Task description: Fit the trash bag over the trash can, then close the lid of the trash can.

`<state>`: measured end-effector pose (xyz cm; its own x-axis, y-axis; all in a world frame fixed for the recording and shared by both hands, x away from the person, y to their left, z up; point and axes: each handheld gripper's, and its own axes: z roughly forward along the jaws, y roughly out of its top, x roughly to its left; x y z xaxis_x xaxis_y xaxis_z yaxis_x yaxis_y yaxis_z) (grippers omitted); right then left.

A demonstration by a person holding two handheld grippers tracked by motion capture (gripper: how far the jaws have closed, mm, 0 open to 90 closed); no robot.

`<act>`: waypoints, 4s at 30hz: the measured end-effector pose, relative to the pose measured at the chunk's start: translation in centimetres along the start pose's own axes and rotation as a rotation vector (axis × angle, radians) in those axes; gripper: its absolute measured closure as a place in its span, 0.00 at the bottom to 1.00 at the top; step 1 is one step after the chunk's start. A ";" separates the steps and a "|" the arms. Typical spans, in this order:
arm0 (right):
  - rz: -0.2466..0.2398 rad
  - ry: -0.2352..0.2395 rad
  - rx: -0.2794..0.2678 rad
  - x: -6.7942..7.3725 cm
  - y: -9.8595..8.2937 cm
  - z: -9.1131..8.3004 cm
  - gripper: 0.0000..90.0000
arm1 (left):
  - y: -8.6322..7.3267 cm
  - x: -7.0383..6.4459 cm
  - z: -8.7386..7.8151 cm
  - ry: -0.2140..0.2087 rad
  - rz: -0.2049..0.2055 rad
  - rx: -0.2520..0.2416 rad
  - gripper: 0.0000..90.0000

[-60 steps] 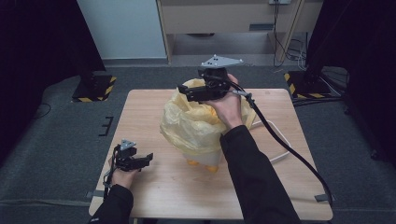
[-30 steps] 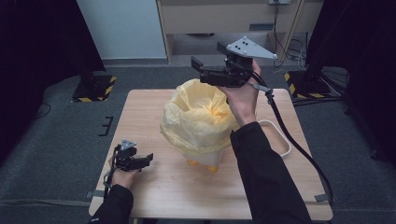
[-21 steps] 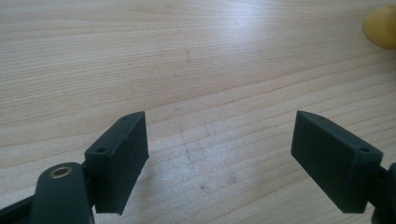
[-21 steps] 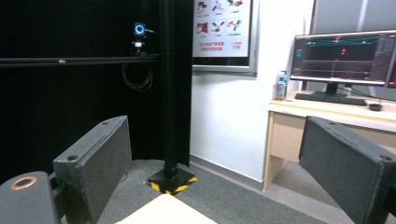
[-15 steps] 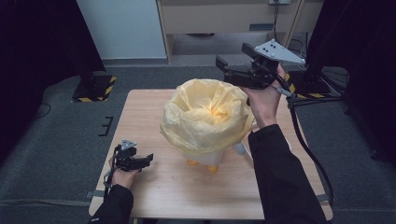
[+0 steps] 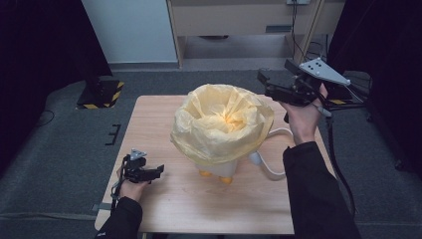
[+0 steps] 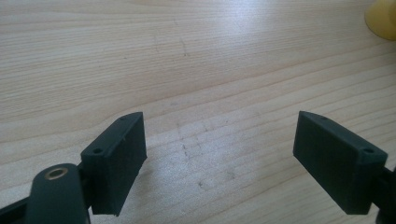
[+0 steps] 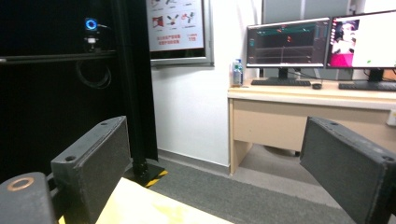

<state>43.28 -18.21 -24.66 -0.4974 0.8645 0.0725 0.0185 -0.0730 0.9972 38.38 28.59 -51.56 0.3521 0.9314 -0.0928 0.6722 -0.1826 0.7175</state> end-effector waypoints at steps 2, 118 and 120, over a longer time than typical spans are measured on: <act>0.005 -0.014 0.004 -0.6 -0.7 -0.4 0.10 | 0.0 0.0 0.0 0.001 0.002 0.004 0.18; 0.153 -0.379 0.847 -13.3 -25.8 -7.5 0.89 | -0.9 -1.7 1.7 -0.007 0.146 0.085 0.00; 0.153 -0.383 0.836 -13.2 -25.5 -7.6 0.88 | -0.9 -1.7 1.7 -0.007 0.145 0.085 0.00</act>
<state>42.82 -31.52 -51.21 -0.1207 0.9910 0.0575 0.7526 0.0536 0.6562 38.28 26.61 -53.19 0.4539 0.8911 0.0023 0.6667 -0.3413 0.6625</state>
